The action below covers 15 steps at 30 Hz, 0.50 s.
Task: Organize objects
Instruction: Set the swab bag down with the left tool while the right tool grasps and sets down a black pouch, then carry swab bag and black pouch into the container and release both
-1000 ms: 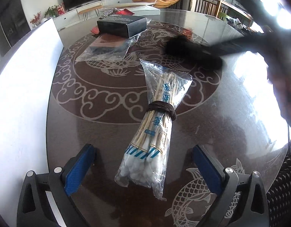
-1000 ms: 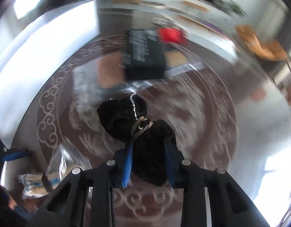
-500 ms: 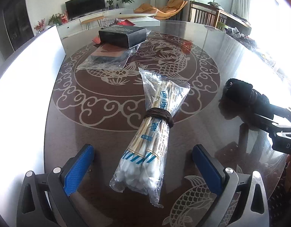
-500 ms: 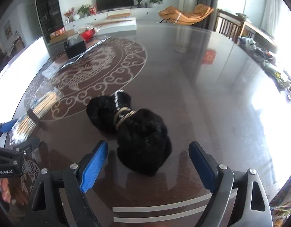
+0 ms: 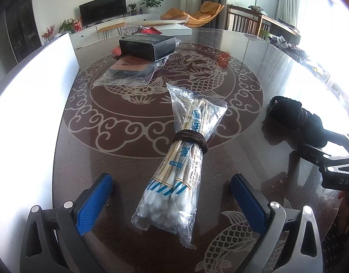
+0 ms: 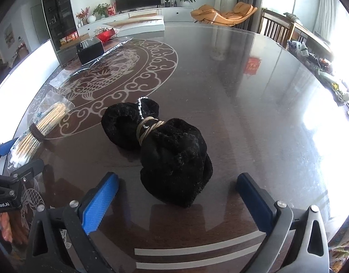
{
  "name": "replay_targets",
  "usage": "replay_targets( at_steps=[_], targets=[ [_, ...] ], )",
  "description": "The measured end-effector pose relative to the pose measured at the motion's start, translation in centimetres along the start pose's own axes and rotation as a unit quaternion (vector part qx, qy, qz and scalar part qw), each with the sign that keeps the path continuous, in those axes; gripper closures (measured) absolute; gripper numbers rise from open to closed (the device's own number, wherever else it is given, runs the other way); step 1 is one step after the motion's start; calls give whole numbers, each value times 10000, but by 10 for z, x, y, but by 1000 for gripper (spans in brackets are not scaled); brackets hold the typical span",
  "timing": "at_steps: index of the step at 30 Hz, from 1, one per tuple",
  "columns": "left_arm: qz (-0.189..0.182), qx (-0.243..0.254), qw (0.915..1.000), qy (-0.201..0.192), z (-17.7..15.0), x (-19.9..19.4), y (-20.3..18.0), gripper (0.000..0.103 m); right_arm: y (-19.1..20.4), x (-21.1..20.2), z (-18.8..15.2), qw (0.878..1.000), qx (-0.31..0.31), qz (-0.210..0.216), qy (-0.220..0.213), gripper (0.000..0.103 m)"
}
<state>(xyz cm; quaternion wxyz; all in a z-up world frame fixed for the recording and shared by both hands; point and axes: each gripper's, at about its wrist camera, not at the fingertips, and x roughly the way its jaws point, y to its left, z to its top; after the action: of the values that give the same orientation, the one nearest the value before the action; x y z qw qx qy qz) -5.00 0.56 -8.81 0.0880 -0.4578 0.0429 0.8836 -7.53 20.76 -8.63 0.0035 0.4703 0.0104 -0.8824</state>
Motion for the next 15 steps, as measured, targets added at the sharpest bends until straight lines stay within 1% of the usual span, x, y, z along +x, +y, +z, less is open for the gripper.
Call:
replay_targets(
  at_steps=[15],
  targets=[
    [2, -6, 10000, 13, -1, 0, 0, 0, 1, 0, 0, 10000, 29, -20, -33, 0]
  ],
)
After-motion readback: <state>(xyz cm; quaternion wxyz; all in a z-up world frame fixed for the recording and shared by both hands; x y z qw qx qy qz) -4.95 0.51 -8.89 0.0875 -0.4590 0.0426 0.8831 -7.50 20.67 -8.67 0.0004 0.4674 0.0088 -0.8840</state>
